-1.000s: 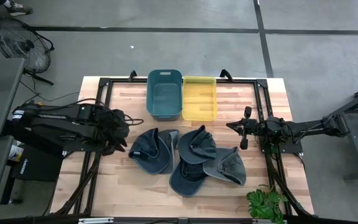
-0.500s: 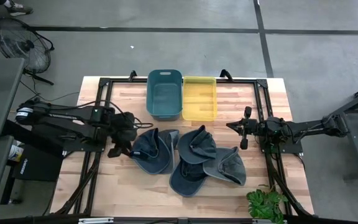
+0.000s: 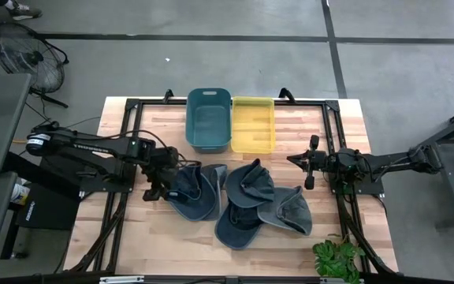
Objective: Pick & Place hat
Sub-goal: Put the top left blue cap into the blue bin
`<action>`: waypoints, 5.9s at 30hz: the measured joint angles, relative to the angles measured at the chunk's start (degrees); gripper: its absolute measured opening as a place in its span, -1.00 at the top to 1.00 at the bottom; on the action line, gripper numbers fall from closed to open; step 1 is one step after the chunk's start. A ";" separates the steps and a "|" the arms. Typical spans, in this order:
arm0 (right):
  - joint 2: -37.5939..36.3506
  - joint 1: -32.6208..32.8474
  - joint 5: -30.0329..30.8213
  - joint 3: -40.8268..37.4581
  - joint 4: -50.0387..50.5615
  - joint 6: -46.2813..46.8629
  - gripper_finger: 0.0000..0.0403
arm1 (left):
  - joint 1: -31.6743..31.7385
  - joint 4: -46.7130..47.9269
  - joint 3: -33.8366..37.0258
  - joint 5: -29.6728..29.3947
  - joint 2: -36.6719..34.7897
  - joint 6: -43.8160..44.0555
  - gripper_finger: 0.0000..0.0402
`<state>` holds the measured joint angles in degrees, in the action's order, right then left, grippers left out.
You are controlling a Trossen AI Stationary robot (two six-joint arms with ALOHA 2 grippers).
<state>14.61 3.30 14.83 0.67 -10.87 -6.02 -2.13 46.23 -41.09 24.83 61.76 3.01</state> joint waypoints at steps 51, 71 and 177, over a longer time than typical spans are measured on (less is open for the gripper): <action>0.00 0.00 0.00 0.00 0.72 0.00 0.94 | -23.41 -3.26 -4.10 -34.13 17.27 7.69 -0.44; 0.00 -0.01 0.00 0.01 0.72 0.00 0.94 | -23.41 -7.71 -4.06 -34.37 17.27 7.74 0.61; -0.01 0.02 0.70 0.00 -0.99 5.04 0.94 | 23.51 11.50 -50.87 -31.21 27.19 43.78 0.90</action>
<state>14.60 3.31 15.53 0.67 -11.86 -0.98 21.39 57.72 -91.96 -6.38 88.95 46.78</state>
